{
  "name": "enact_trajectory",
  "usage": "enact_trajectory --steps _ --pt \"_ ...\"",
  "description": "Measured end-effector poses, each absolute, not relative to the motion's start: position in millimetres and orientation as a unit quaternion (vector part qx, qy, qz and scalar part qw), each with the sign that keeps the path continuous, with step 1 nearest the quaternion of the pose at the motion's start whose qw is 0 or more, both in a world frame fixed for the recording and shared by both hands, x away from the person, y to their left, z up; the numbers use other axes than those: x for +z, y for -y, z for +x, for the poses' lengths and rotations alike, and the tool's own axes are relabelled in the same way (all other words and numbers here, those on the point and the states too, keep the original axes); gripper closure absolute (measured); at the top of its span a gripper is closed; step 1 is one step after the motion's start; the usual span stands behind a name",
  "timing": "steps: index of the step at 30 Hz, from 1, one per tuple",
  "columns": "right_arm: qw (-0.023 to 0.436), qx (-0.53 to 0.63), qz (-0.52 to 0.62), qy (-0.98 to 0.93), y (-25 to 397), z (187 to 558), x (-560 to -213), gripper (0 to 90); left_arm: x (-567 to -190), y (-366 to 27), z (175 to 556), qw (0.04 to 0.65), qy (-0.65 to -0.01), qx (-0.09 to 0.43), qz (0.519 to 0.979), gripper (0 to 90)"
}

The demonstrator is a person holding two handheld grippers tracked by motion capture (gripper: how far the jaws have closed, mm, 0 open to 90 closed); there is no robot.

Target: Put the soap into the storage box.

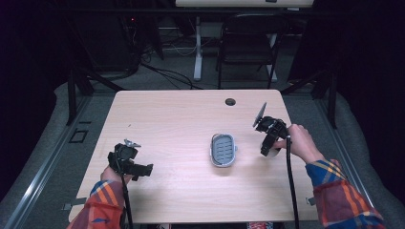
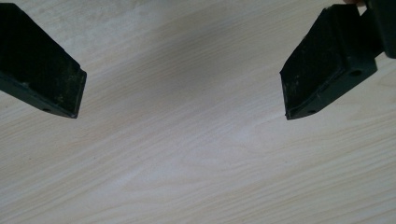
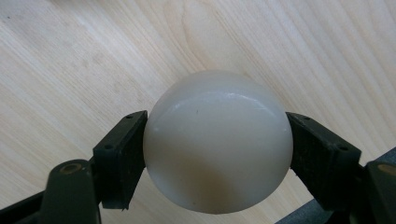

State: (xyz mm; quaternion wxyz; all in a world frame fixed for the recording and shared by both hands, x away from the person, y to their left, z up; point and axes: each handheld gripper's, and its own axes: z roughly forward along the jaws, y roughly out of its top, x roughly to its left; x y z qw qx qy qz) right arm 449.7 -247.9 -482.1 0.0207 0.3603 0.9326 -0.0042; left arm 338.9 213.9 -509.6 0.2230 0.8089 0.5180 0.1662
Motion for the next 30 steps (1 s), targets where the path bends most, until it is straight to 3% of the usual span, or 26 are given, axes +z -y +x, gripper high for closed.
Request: enact_trajectory --steps 30 --pt "0.022 0.002 0.313 -0.949 199 457 -453 24.4 -510 -214 339 0.223 -0.518 0.165 0.809 0.1"
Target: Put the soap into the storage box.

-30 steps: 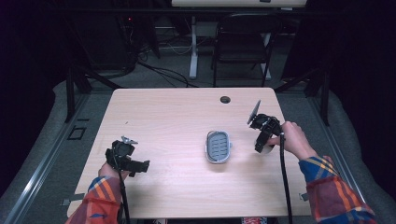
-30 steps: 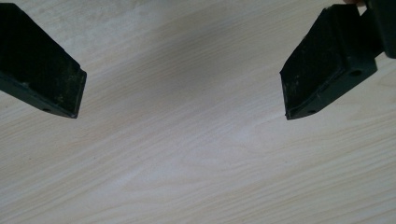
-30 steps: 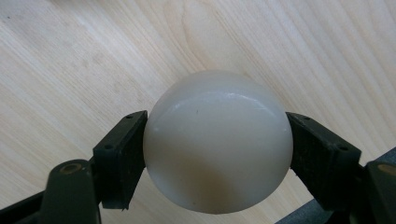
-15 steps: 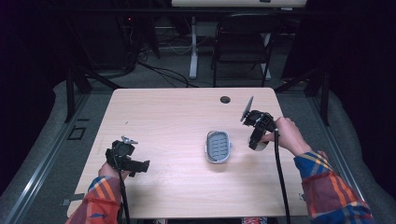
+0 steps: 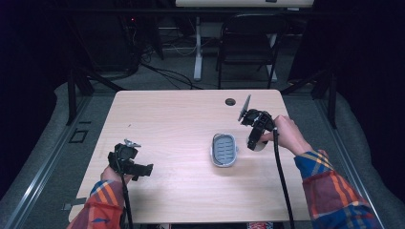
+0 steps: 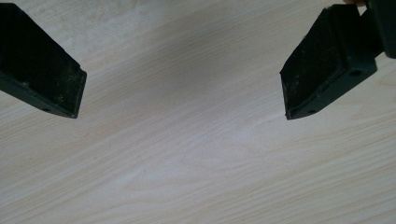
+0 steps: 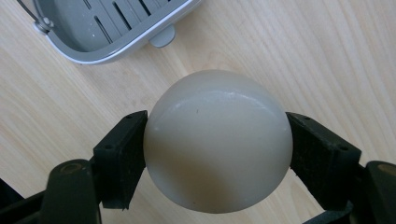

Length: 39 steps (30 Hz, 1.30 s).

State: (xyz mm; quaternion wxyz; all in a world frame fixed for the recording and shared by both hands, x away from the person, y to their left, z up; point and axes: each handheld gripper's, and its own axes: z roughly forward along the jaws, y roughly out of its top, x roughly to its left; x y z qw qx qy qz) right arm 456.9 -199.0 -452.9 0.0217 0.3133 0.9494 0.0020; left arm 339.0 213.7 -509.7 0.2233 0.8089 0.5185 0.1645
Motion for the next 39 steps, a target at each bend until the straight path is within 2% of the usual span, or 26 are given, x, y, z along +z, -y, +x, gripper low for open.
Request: enact_trajectory --steps 13,39 --pt "0.03 0.018 0.296 -0.955 176 461 -444 24.4 -510 -214 339 0.224 -0.517 0.165 0.809 0.2" --pt "0.023 0.02 0.25 -0.968 118 466 -455 24.3 -510 -214 339 0.224 -0.517 0.164 0.81 0.2"
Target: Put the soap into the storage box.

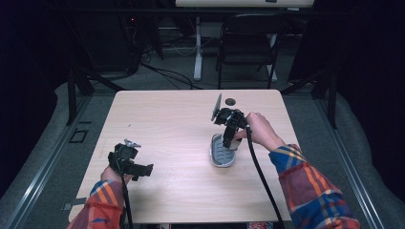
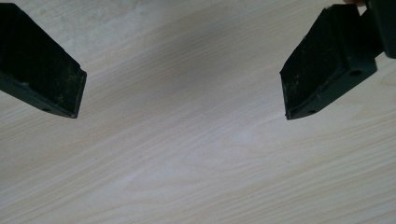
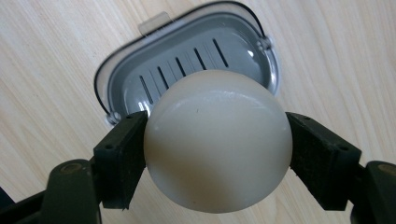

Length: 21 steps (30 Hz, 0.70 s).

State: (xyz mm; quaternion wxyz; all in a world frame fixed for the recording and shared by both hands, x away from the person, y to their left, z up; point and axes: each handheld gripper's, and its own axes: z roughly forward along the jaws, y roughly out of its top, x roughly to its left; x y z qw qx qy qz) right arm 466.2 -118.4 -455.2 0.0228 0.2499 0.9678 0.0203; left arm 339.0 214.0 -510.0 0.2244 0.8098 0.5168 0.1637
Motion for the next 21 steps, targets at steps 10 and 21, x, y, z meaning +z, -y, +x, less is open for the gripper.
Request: enact_trajectory --steps 10,21 --pt "0.01 0.019 0.239 -0.971 101 467 -468 24.4 -510 -215 339 0.226 -0.517 0.16 0.81 0.2" --pt "-0.002 0.019 0.237 -0.971 99 468 -484 24.3 -510 -214 339 0.225 -0.516 0.163 0.81 0.2"
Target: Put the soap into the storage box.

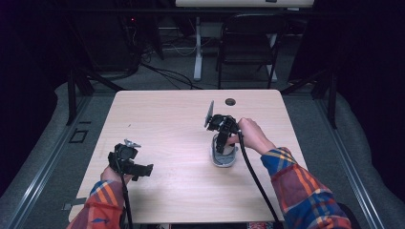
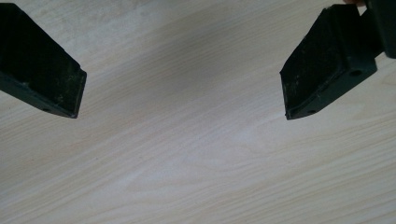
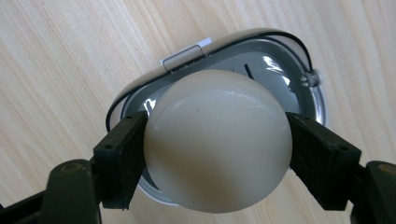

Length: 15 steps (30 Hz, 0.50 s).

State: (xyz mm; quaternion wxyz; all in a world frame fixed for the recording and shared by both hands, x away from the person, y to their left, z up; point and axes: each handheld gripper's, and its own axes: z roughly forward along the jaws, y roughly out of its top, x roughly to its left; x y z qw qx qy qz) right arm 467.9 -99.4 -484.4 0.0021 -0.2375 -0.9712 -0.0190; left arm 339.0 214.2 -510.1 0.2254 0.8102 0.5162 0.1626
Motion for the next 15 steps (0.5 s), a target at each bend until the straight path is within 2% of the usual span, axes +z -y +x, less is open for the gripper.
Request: enact_trajectory --steps 15 --pt "0.012 -0.024 -0.252 0.967 113 470 -497 24.1 -510 -214 339 0.225 -0.517 0.163 0.81 0.2"
